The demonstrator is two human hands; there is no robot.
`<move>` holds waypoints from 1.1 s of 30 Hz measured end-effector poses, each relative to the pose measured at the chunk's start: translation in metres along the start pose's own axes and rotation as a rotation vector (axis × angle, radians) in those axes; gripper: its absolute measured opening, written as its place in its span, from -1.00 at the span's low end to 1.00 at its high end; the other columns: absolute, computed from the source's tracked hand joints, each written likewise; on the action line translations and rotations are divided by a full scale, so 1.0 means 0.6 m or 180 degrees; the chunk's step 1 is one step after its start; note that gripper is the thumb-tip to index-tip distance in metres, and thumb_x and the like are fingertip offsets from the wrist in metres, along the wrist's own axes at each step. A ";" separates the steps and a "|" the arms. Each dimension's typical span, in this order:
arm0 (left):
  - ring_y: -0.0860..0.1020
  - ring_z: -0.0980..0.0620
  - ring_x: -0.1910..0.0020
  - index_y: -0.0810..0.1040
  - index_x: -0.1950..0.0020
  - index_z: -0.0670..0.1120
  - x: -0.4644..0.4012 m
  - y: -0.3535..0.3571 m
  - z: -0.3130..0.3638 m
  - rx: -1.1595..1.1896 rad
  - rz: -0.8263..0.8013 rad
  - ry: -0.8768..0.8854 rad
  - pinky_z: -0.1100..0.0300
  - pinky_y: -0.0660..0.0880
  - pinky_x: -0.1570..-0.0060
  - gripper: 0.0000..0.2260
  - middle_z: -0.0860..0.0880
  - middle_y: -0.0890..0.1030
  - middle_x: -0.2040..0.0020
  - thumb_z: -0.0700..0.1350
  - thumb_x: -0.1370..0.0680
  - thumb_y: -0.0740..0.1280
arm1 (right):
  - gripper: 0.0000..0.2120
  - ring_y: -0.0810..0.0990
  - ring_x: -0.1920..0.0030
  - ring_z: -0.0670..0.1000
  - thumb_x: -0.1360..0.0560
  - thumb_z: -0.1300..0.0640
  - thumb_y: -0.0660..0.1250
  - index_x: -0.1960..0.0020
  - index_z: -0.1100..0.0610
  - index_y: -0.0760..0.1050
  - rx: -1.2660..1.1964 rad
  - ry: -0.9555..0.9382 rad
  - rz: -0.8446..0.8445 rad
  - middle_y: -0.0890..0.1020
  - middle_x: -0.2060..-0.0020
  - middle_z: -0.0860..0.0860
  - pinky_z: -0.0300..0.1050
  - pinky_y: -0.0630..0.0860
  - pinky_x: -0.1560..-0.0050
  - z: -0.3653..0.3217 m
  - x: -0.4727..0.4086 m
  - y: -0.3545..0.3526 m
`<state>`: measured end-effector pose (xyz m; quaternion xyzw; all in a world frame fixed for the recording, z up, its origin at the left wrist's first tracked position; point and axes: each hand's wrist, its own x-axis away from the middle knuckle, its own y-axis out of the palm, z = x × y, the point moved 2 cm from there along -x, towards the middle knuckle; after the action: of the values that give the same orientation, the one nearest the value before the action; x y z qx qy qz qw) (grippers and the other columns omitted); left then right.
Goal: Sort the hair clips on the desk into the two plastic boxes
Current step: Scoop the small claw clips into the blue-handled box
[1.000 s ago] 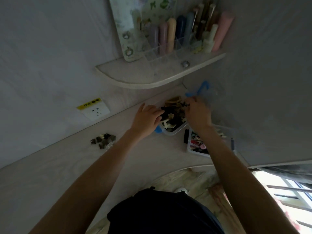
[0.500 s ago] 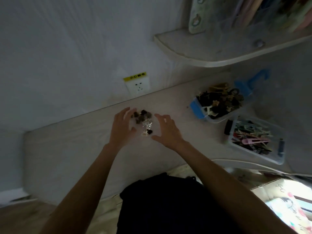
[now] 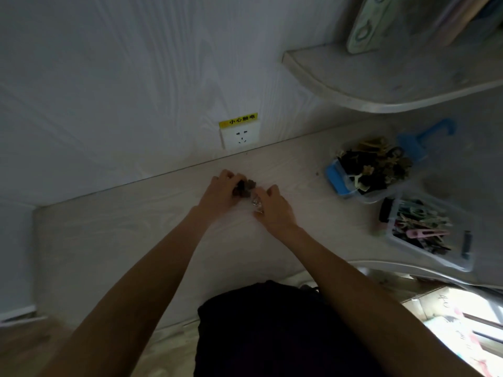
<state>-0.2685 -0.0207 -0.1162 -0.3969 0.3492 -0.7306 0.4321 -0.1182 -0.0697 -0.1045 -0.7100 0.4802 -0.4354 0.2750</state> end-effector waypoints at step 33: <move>0.58 0.01 0.02 0.39 -0.30 0.04 -0.062 0.011 0.464 0.0325 0.0575 0.0689 0.15 0.51 0.13 -0.67 -0.02 0.46 -0.28 -0.01 -0.54 0.25 | -0.76 0.54 -0.01 0.13 -0.48 0.21 0.33 -0.13 0.11 0.46 -0.0605 -0.0233 0.1191 0.53 -0.11 0.13 0.00 0.51 0.05 0.335 0.084 -0.409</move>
<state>-0.0092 -0.0359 -0.0096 -0.2603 0.3904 -0.7441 0.4756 0.1757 -0.0267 0.0171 -0.6465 0.6323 -0.3034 0.3001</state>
